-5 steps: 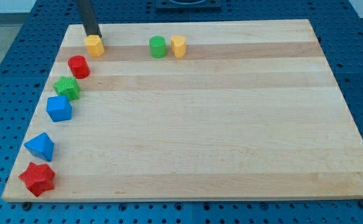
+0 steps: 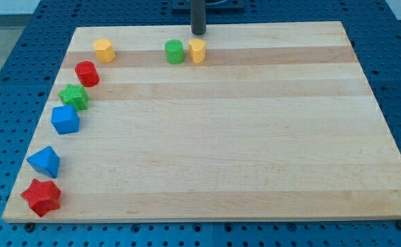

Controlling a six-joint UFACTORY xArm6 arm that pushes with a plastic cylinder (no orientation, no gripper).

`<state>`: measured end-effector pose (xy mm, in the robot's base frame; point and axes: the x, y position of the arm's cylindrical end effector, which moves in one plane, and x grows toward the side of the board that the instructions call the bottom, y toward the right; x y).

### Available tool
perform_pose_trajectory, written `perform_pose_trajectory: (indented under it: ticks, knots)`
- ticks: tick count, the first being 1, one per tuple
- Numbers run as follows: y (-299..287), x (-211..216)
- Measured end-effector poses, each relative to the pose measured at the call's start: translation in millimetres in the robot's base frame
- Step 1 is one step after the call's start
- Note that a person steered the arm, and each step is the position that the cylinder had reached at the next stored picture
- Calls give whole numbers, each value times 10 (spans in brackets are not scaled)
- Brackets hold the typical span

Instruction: Drag the yellow heart diagonally bottom right to the green circle

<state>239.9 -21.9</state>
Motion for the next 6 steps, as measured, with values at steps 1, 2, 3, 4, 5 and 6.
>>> perform_pose_trajectory:
  ticks: [1, 2, 3, 4, 5, 6]
  knots:
    - [-66, 479]
    - [-64, 479]
    - [182, 452]
    - [324, 544]
    - [89, 544]
    - [-114, 383]
